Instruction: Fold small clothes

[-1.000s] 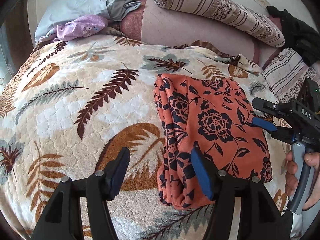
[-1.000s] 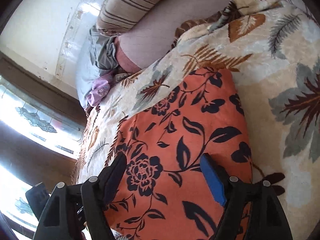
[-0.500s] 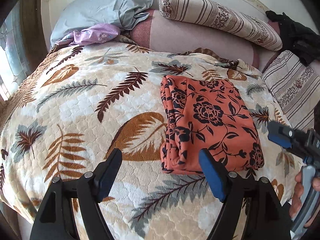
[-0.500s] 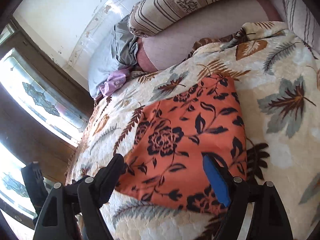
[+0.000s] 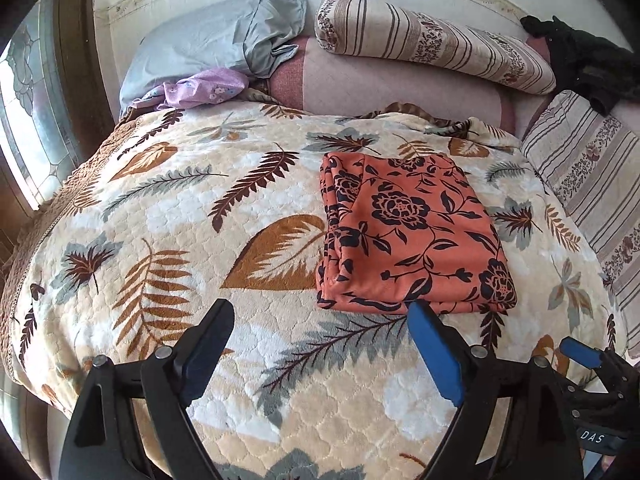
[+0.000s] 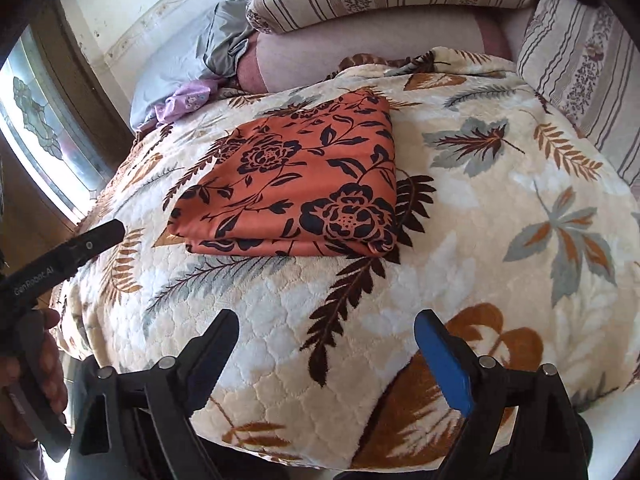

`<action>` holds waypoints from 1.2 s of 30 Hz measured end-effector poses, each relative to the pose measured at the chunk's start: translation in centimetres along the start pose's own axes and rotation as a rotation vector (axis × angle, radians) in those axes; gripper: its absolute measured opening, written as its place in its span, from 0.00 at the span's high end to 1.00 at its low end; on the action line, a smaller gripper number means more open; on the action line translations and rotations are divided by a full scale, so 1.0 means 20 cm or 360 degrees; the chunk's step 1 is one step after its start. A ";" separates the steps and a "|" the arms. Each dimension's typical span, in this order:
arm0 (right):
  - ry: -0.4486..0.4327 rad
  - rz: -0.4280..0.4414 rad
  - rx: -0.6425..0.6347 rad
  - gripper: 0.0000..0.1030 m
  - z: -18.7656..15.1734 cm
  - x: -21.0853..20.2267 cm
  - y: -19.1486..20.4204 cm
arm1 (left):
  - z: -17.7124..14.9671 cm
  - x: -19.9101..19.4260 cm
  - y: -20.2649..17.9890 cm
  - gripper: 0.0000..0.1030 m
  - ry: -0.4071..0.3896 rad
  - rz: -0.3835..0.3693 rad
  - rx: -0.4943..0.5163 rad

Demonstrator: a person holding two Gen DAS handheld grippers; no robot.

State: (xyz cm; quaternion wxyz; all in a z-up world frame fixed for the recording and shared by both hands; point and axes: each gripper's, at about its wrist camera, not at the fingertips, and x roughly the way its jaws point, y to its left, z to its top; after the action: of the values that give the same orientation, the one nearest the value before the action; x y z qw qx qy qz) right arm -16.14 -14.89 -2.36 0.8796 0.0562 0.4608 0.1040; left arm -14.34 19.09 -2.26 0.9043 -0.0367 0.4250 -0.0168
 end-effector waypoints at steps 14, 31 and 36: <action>-0.0100 -0.0280 -0.0094 0.00 0.07 -0.04 0.09 | 0.02 -0.01 0.00 0.13 0.0036 0.0117 -0.0011; -0.0162 -0.0361 -0.0058 0.00 0.18 -0.02 0.11 | 0.05 0.00 -0.04 0.13 -0.0020 0.0178 -0.0002; -0.0180 -0.0378 -0.0063 0.00 0.20 -0.02 0.13 | 0.06 0.01 -0.04 0.13 -0.0027 0.0174 -0.0012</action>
State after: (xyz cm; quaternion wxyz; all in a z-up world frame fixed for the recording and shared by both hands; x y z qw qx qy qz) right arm -13.37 -12.53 0.85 0.9112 -0.0103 0.4118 0.0047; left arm -13.31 18.28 -1.57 0.9073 -0.0171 0.4188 0.0344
